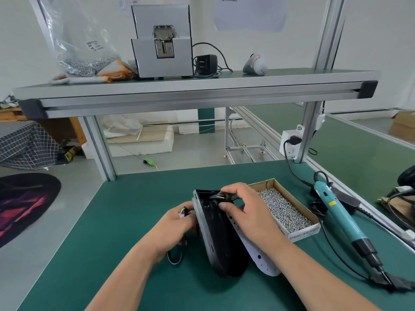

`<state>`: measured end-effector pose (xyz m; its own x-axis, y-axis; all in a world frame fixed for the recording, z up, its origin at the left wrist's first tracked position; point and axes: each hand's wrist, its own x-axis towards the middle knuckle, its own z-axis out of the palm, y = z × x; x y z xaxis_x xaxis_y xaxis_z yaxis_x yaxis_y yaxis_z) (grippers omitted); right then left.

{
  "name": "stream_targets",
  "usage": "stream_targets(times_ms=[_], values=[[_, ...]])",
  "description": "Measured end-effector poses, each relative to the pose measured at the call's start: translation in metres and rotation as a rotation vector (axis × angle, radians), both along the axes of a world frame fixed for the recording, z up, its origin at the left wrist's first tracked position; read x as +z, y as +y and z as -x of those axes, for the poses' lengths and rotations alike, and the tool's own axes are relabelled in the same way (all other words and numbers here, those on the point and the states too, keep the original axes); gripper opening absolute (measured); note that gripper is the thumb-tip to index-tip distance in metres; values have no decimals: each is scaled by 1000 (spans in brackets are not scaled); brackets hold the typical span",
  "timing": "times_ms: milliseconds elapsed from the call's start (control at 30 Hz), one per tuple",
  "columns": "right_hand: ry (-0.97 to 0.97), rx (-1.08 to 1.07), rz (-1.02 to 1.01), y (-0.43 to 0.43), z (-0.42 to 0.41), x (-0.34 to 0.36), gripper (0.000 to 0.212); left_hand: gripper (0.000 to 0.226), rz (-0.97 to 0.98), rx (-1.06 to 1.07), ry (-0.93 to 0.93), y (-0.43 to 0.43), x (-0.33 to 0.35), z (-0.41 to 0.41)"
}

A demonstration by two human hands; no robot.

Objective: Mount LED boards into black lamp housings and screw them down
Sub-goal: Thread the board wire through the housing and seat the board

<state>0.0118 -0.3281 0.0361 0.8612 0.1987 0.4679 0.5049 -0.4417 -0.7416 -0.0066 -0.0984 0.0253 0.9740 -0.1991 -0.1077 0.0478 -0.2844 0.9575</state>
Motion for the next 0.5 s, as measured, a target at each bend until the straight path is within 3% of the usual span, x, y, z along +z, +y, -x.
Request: stream_targets(times_ms=[333,500], values=[[-72,53,84,3,0,6,36,25,121,66,-33,-3,-1,2],[-68,14,87,9,-2,1,20,17,143,105,-3,-3,-4,-1]])
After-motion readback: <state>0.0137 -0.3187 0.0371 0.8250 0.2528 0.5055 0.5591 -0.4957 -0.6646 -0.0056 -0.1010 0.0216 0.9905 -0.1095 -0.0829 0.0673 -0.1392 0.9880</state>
